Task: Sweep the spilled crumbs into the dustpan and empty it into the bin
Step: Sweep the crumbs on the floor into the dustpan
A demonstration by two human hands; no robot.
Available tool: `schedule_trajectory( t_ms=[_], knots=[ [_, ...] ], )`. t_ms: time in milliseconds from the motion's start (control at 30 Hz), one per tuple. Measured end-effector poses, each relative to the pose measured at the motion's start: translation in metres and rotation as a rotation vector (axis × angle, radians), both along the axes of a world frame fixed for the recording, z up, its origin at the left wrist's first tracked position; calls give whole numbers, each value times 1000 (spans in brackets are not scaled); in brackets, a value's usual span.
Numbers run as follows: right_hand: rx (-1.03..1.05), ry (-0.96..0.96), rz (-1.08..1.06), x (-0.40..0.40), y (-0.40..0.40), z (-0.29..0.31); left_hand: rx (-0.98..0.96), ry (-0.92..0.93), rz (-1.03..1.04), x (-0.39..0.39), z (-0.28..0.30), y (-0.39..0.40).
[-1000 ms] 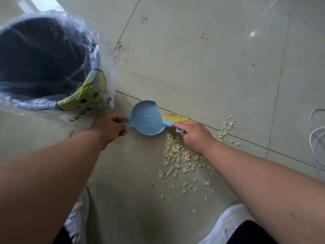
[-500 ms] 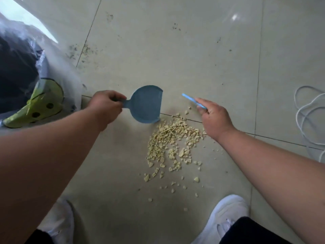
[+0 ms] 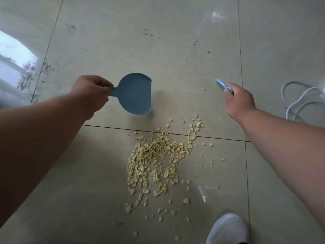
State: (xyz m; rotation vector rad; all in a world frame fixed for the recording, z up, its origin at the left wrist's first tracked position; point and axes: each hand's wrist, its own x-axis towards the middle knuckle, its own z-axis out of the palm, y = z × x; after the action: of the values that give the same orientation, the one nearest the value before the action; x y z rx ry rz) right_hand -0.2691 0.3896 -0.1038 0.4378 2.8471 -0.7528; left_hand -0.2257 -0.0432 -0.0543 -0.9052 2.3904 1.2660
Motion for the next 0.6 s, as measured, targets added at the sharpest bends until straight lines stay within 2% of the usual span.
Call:
schedule_trajectory(
  t_ms=[233,600],
  knots=[
    [-48,5,85,8,-43,-13,-8,-10,8,0,-13,-1],
    [-31,-10,310,115,-131,-21,44,-4,63,50,-6,-19]
  ],
)
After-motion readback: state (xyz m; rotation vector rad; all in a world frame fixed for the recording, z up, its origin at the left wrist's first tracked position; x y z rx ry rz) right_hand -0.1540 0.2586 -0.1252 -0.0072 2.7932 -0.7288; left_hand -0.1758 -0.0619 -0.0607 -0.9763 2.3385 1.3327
